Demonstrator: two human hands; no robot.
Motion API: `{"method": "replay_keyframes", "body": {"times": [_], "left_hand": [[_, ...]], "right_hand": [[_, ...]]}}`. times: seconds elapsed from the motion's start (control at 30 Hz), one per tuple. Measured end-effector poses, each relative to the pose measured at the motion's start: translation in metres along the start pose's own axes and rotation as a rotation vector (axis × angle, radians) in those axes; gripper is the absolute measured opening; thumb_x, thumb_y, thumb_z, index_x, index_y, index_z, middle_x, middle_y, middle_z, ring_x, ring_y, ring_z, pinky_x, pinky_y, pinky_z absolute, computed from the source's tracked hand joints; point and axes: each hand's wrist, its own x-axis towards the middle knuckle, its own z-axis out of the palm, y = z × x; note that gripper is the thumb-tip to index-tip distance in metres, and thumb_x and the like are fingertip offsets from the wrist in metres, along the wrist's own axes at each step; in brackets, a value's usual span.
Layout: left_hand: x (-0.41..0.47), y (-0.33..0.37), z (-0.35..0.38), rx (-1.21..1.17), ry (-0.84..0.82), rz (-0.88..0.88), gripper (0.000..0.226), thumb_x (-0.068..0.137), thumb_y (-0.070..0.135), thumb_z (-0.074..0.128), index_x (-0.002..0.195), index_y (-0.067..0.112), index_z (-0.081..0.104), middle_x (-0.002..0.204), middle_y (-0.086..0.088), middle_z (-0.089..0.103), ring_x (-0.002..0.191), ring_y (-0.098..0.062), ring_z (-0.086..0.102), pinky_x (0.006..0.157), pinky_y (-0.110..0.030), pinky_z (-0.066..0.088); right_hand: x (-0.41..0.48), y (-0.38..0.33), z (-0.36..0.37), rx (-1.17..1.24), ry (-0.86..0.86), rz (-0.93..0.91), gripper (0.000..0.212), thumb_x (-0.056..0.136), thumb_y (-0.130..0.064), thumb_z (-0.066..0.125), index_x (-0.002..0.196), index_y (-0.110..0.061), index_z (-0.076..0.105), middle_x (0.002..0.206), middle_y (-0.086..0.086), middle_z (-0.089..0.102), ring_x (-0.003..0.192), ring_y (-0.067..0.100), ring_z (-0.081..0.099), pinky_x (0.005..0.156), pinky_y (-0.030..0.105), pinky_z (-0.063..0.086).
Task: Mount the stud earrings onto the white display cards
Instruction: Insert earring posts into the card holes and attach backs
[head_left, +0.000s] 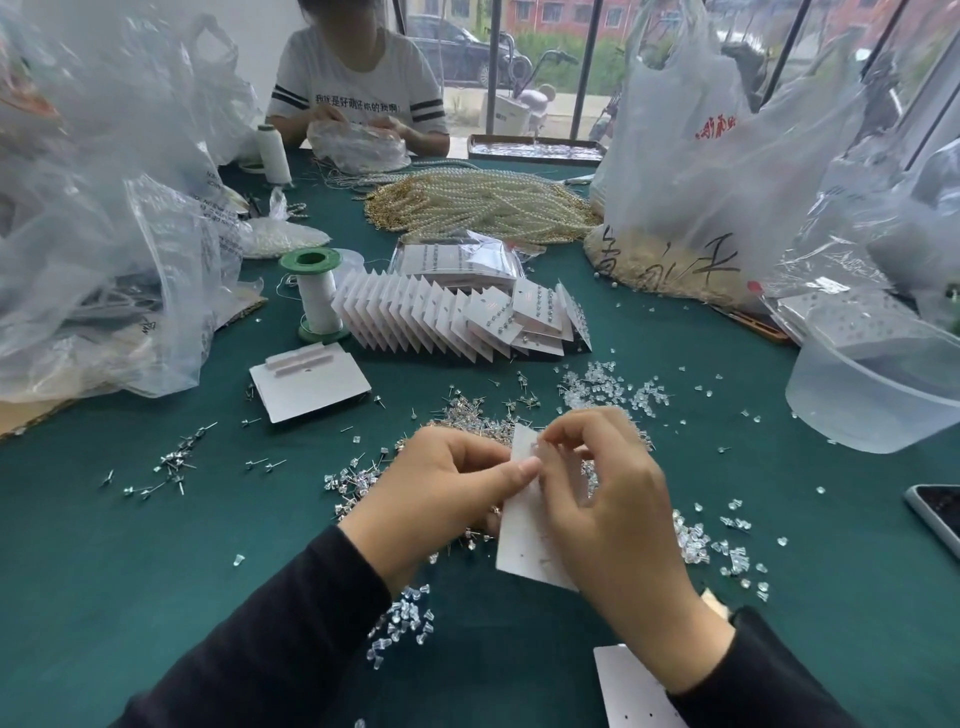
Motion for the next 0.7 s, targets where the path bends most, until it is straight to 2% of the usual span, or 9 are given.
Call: {"method": "replay_keyframes", "body": {"times": [0.13, 0.23, 0.33, 0.43, 0.5, 0.57, 0.7], "left_hand": [[0.002, -0.001, -0.007, -0.197, 0.048, -0.146, 0.012, 0.078, 0.01, 0.064, 0.071, 0.004, 0.073, 0.068, -0.003, 0.072, 0.059, -0.01, 0.066, 0.049, -0.019, 0.051], [0.003, 0.001, -0.012, -0.255, 0.078, -0.202, 0.022, 0.064, 0.019, 0.068, 0.076, 0.002, 0.073, 0.076, -0.008, 0.074, 0.063, -0.012, 0.068, 0.051, -0.022, 0.054], [0.004, 0.002, -0.016, -0.258, 0.121, -0.23, 0.027, 0.06, 0.022, 0.069, 0.078, 0.002, 0.073, 0.077, -0.009, 0.074, 0.062, -0.013, 0.068, 0.05, -0.023, 0.055], [0.005, 0.002, -0.016, -0.245, 0.171, -0.242, 0.014, 0.073, 0.015, 0.067, 0.075, 0.003, 0.073, 0.076, -0.009, 0.073, 0.061, -0.014, 0.067, 0.052, -0.026, 0.057], [0.005, 0.003, -0.016, -0.239, 0.203, -0.242, 0.016, 0.08, 0.009, 0.062, 0.07, 0.004, 0.073, 0.072, -0.008, 0.073, 0.058, -0.014, 0.067, 0.05, -0.026, 0.056], [0.005, 0.004, -0.016, -0.241, 0.226, -0.236, 0.021, 0.082, 0.007, 0.06, 0.066, 0.006, 0.073, 0.069, -0.007, 0.073, 0.057, -0.013, 0.067, 0.048, -0.025, 0.055], [0.006, 0.005, -0.017, -0.244, 0.257, -0.229, 0.018, 0.085, 0.007, 0.058, 0.072, 0.005, 0.07, 0.067, -0.005, 0.072, 0.057, -0.012, 0.067, 0.047, -0.024, 0.054]], "right_hand": [[0.01, 0.005, -0.012, 0.093, -0.057, 0.037, 0.006, 0.084, -0.012, 0.06, 0.089, -0.015, 0.062, 0.087, -0.005, 0.062, 0.084, 0.002, 0.057, 0.076, 0.012, 0.044], [0.028, 0.028, -0.038, -0.046, -0.042, 0.183, 0.014, 0.087, -0.006, 0.059, 0.096, -0.015, 0.066, 0.087, -0.005, 0.066, 0.077, -0.001, 0.059, 0.068, 0.009, 0.045], [0.038, 0.055, -0.064, -0.333, -0.183, 0.392, 0.017, 0.088, -0.006, 0.055, 0.094, -0.015, 0.068, 0.086, -0.002, 0.066, 0.07, -0.001, 0.054, 0.059, 0.01, 0.037], [0.04, 0.065, -0.073, -0.398, -0.392, 0.522, 0.016, 0.085, -0.011, 0.059, 0.077, -0.024, 0.065, 0.079, -0.008, 0.065, 0.069, -0.003, 0.052, 0.055, 0.012, 0.034], [0.039, 0.064, -0.073, -0.382, -0.467, 0.542, 0.017, 0.083, -0.016, 0.064, 0.07, -0.026, 0.065, 0.072, -0.011, 0.064, 0.068, -0.001, 0.054, 0.052, 0.013, 0.035], [0.038, 0.064, -0.07, -0.387, -0.46, 0.518, 0.013, 0.082, -0.018, 0.066, 0.069, -0.023, 0.067, 0.069, -0.011, 0.063, 0.067, -0.001, 0.055, 0.051, 0.013, 0.036], [0.036, 0.063, -0.061, -0.441, -0.441, 0.473, 0.012, 0.081, -0.016, 0.064, 0.07, -0.016, 0.068, 0.067, -0.008, 0.062, 0.065, 0.0, 0.054, 0.049, 0.014, 0.036]]}}
